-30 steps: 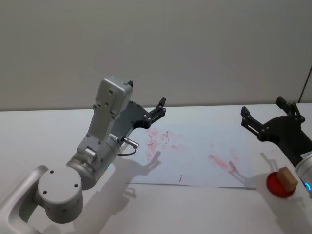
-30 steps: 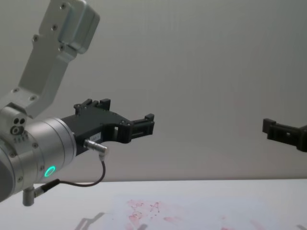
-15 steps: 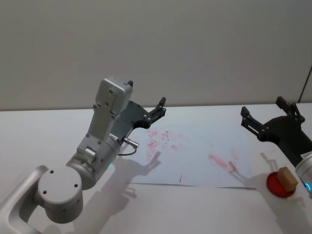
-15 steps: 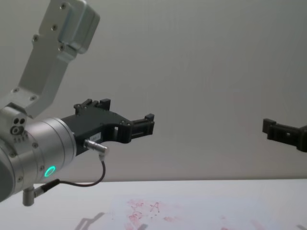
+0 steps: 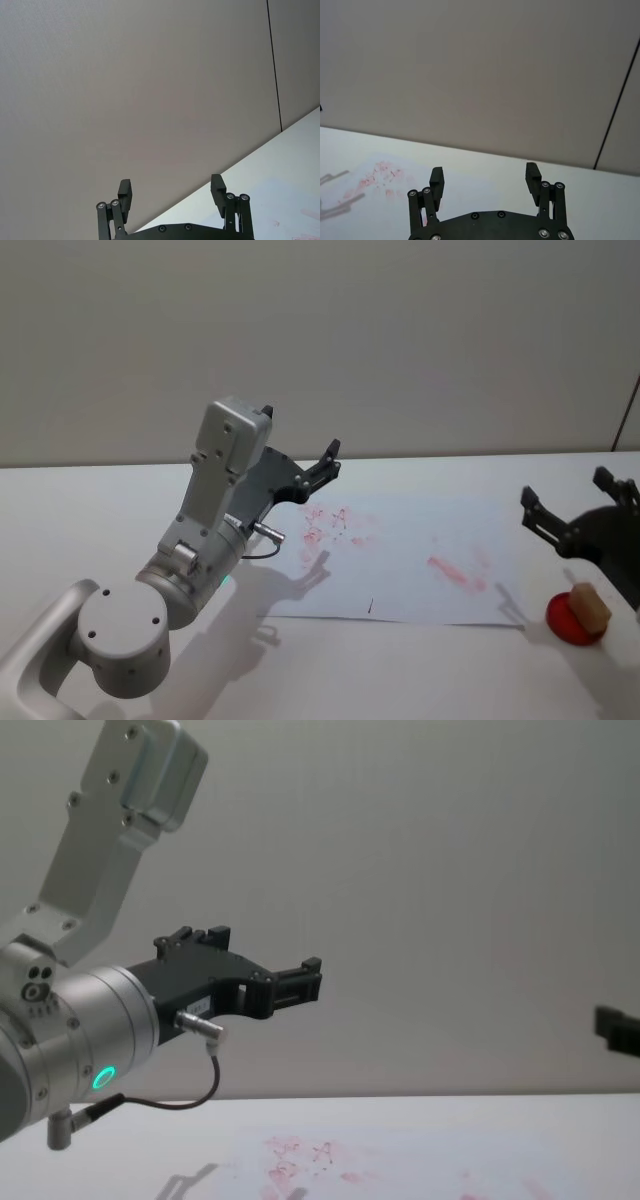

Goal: Use the one hand to pick up the stamp and affix it onto the A4 paper.

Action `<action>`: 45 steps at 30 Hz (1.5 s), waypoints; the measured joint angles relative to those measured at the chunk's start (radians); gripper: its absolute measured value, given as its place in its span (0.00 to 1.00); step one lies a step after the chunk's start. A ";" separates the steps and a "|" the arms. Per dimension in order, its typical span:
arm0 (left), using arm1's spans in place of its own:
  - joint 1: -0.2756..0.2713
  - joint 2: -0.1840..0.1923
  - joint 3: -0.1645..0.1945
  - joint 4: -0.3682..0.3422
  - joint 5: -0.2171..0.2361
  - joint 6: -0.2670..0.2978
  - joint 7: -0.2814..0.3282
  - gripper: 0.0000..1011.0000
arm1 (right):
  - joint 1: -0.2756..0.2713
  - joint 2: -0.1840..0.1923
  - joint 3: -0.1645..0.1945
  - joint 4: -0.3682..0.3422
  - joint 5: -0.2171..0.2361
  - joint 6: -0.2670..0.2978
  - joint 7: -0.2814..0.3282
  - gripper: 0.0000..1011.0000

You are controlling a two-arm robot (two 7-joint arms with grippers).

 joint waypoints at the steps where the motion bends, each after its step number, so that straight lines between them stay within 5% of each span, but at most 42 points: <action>1: 0.000 0.000 0.000 0.000 0.000 0.000 0.000 0.99 | -0.019 0.012 0.005 -0.011 0.006 0.008 -0.007 0.99; 12: 0.000 0.000 0.000 0.000 0.000 0.000 0.000 0.99 | -0.133 0.078 0.029 -0.073 0.029 0.087 -0.051 0.99; 24: 0.000 0.000 0.000 0.000 0.000 0.000 0.000 0.99 | -0.225 0.130 0.046 -0.103 0.006 0.175 -0.091 0.99; 34: 0.000 0.000 0.000 0.000 0.000 0.000 0.000 0.99 | -0.229 0.133 0.049 -0.091 -0.027 0.216 -0.097 0.99; 45: 0.000 0.000 0.000 0.000 0.000 0.000 0.000 0.99 | -0.168 0.096 0.032 -0.042 -0.073 0.253 -0.050 0.99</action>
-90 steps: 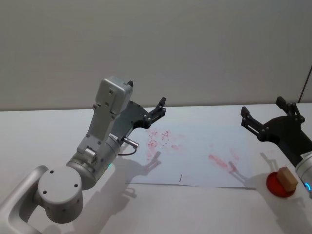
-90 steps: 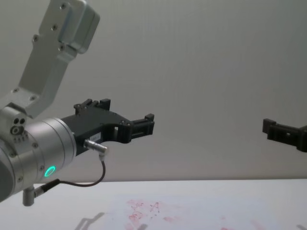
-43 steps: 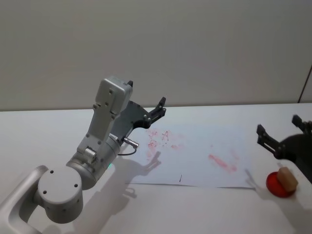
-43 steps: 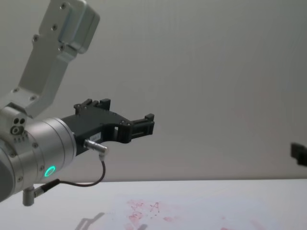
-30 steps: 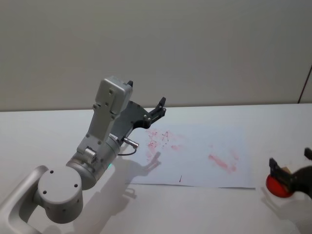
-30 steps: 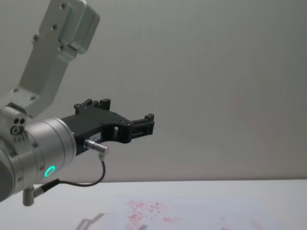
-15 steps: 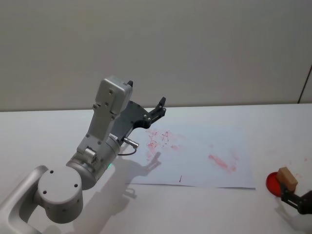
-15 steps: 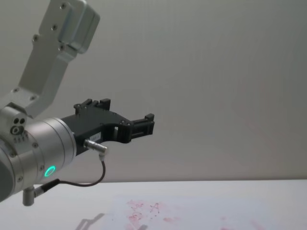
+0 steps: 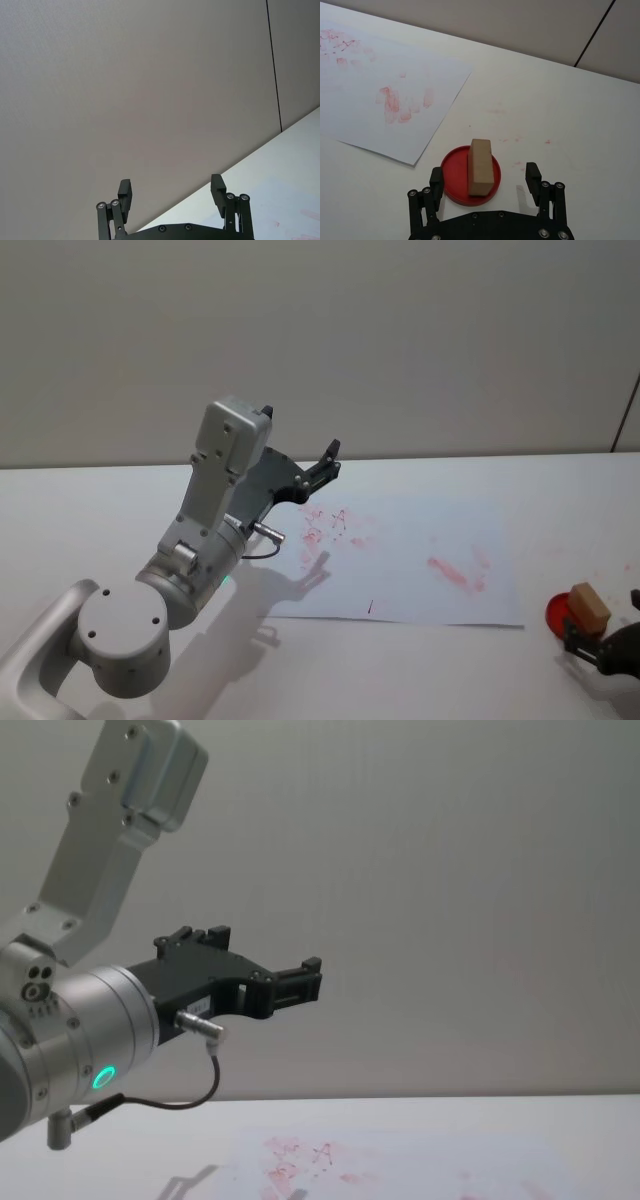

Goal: Use the one hand to pick up the stamp and affix it onto the A4 paper.

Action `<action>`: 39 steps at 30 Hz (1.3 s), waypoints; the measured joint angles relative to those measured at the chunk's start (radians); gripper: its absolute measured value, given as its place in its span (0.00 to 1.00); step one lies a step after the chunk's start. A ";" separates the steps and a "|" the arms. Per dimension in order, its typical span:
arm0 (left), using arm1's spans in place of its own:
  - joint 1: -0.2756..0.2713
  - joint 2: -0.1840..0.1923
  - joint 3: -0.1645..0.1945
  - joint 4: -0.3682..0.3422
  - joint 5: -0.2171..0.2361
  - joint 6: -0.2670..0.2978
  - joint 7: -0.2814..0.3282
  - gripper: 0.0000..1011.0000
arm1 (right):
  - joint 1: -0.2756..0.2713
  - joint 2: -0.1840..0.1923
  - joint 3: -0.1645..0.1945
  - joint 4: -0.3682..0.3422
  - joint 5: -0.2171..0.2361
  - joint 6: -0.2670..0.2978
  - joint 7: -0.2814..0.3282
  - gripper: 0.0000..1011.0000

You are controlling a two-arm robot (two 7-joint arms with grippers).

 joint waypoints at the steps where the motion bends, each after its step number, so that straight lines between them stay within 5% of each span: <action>1: 0.000 0.000 0.000 0.000 0.000 0.000 0.000 0.99 | 0.005 -0.003 -0.001 0.004 -0.003 0.004 0.005 0.99; 11: 0.000 0.000 0.000 0.000 0.000 0.000 0.000 0.99 | 0.057 -0.038 -0.016 0.046 -0.028 0.029 0.044 0.91; 33: 0.000 0.000 0.000 0.000 0.000 0.000 0.000 0.99 | 0.088 -0.059 -0.024 0.072 -0.043 0.044 0.068 0.24; 39: 0.000 0.000 0.000 0.000 0.000 0.000 0.000 0.99 | 0.090 -0.060 -0.025 0.073 -0.044 0.045 0.069 0.22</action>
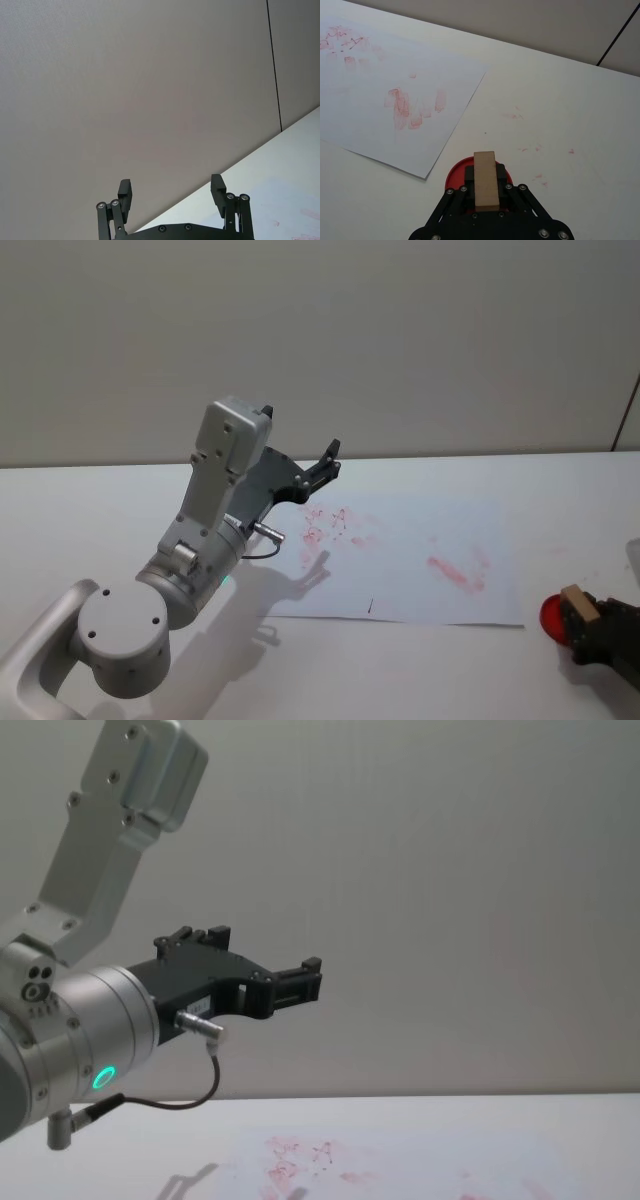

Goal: Use the one hand to pick up the stamp and affix it onto the A4 paper.

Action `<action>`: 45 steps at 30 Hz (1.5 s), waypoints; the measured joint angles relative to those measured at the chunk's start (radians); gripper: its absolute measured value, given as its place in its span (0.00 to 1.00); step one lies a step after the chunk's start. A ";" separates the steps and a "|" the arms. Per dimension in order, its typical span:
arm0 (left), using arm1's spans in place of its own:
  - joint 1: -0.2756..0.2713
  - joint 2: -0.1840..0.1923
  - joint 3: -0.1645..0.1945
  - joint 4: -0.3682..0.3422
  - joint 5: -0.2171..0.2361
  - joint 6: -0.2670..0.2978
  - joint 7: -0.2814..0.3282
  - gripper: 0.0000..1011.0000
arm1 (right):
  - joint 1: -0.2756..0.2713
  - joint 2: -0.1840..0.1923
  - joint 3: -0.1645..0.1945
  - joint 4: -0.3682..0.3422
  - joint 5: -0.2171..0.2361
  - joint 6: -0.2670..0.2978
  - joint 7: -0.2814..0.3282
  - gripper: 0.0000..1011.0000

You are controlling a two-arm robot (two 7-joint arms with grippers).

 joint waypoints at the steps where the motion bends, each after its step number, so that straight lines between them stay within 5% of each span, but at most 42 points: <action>1: 0.000 0.000 0.000 0.000 0.000 0.000 0.000 0.99 | 0.000 0.000 0.000 0.000 0.000 0.000 0.000 0.22; 17: 0.000 0.000 0.000 0.000 0.000 0.000 0.000 0.99 | 0.046 -0.016 -0.010 0.005 -0.035 -0.053 0.079 0.22; 31: 0.000 0.000 0.000 0.000 0.000 0.000 0.000 0.99 | 0.188 -0.108 -0.056 0.094 -0.067 -0.096 0.239 0.22; 45: 0.000 0.000 0.000 0.000 0.000 0.000 0.000 0.99 | 0.301 -0.189 -0.104 0.231 -0.108 -0.036 0.351 0.22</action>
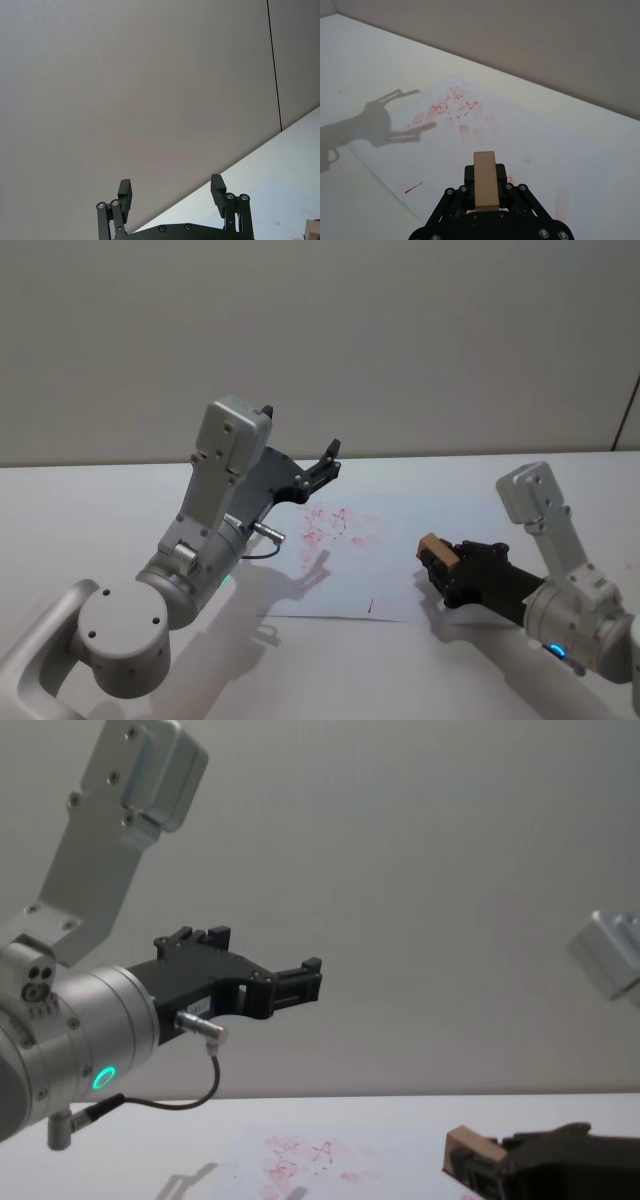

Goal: Use the one hand to pick up the stamp and affix it onto the A4 paper.

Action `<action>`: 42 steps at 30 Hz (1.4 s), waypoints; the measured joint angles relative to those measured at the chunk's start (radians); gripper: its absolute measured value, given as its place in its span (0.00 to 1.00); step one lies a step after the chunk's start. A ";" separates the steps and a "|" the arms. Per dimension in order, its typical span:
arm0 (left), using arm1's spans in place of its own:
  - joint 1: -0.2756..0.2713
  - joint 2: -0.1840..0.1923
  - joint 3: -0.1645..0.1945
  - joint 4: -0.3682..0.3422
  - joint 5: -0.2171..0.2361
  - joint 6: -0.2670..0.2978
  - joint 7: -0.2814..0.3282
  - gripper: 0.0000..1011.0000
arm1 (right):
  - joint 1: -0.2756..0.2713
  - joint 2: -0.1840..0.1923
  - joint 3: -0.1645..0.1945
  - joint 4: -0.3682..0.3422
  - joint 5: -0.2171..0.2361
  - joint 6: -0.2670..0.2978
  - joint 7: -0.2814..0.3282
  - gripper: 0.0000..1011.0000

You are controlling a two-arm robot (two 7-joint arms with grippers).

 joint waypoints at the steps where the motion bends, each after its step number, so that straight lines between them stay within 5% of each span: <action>1: 0.000 0.000 0.000 0.000 0.000 0.000 0.000 0.99 | 0.002 -0.002 -0.002 0.004 -0.002 0.004 0.001 0.22; 25: 0.000 0.000 0.000 0.000 0.000 0.000 0.000 0.99 | 0.015 -0.017 -0.030 0.057 -0.044 0.086 0.015 0.22; 42: 0.000 0.000 0.000 0.000 0.000 0.000 0.000 0.99 | 0.014 -0.019 -0.038 0.060 -0.052 0.076 0.005 0.22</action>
